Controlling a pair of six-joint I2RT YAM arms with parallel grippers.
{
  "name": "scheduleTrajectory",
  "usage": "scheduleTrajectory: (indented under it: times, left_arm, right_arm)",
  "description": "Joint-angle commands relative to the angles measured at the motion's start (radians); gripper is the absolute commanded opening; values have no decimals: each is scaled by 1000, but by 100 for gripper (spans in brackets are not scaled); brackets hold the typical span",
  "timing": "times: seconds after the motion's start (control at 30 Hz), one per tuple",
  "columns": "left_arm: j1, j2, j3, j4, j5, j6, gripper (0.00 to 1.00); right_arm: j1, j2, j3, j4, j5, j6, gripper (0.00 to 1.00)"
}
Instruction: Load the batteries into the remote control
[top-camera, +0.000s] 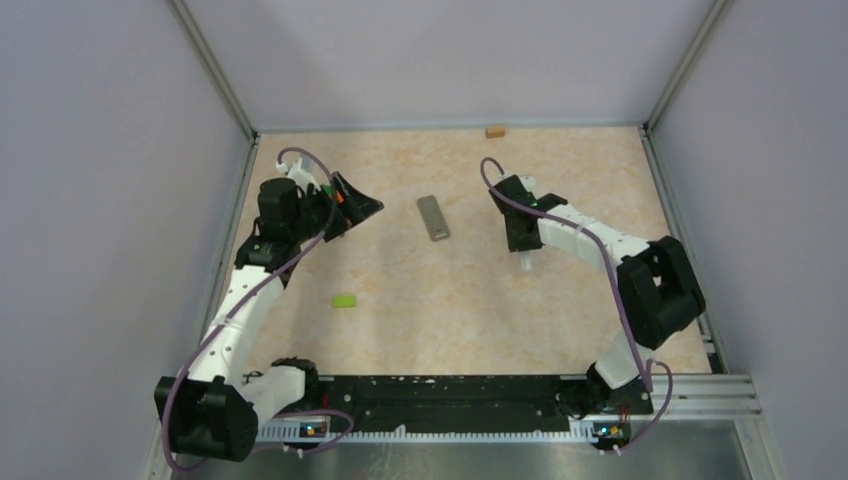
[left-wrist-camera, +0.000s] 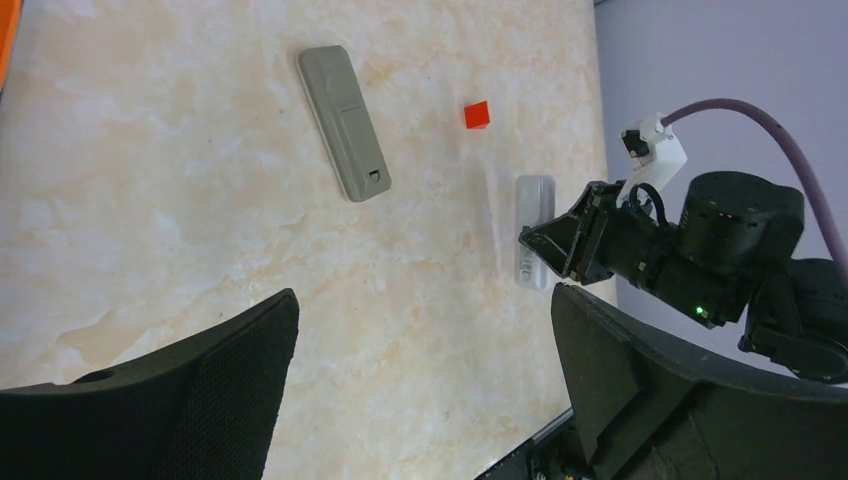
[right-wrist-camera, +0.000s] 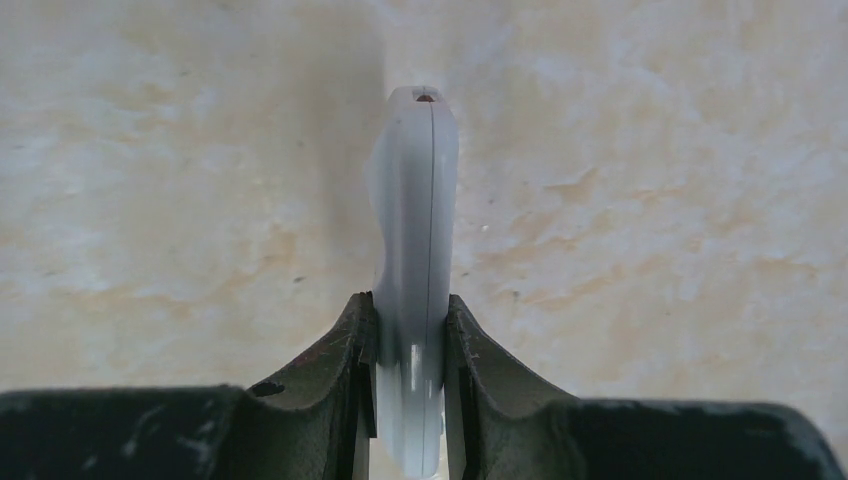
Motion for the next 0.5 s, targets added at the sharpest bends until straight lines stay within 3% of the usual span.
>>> scheduleTrajectory:
  times: [0.0,0.07,0.33,0.47]
  left_arm:
    - [0,-35,39,-69,-51,63,99]
    - [0,-40,47,-95,-72,73,99]
    - [0,-46,82,-124,-54,69,99]
    - [1,-32,104,-139,-43,65,99]
  right_arm:
    - [-17,84,58,-87,245,-73,0]
    - [-25,123,63,-76,258,-90,0]
    - [-24,209,112,-77,245,-94,21]
    - [-28,184,112,-63,139,-86,53]
